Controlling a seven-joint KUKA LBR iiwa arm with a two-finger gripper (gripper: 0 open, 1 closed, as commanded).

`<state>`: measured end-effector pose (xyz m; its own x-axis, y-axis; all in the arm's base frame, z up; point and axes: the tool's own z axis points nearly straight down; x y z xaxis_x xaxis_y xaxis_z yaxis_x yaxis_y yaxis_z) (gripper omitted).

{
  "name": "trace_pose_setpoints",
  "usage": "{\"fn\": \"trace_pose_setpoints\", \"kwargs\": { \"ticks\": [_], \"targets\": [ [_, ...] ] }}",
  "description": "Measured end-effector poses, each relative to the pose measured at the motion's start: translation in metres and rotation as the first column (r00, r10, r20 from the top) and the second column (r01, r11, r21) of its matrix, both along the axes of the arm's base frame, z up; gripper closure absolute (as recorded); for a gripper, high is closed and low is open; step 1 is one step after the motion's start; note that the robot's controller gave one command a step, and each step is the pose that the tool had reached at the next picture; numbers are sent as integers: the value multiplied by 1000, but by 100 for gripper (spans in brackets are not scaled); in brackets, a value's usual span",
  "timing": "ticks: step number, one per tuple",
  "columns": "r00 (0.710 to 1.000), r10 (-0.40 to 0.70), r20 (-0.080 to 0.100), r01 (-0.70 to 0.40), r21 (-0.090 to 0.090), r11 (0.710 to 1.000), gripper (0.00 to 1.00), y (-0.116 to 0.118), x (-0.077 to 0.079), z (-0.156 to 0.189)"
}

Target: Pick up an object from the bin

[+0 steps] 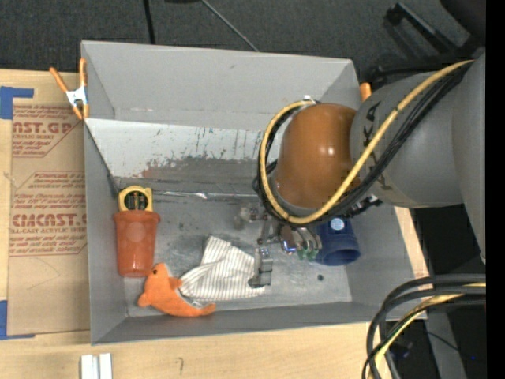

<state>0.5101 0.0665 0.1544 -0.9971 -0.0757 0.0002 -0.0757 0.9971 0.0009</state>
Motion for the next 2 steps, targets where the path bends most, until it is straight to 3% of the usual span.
{"fn": "trace_pose_setpoints", "kwargs": {
  "ticks": [1,2],
  "targets": [
    [988,155,3,-155,0,988,0,43,4,2],
    [974,227,6,-227,-1,974,0,30,-2,-72]
  ]
}}
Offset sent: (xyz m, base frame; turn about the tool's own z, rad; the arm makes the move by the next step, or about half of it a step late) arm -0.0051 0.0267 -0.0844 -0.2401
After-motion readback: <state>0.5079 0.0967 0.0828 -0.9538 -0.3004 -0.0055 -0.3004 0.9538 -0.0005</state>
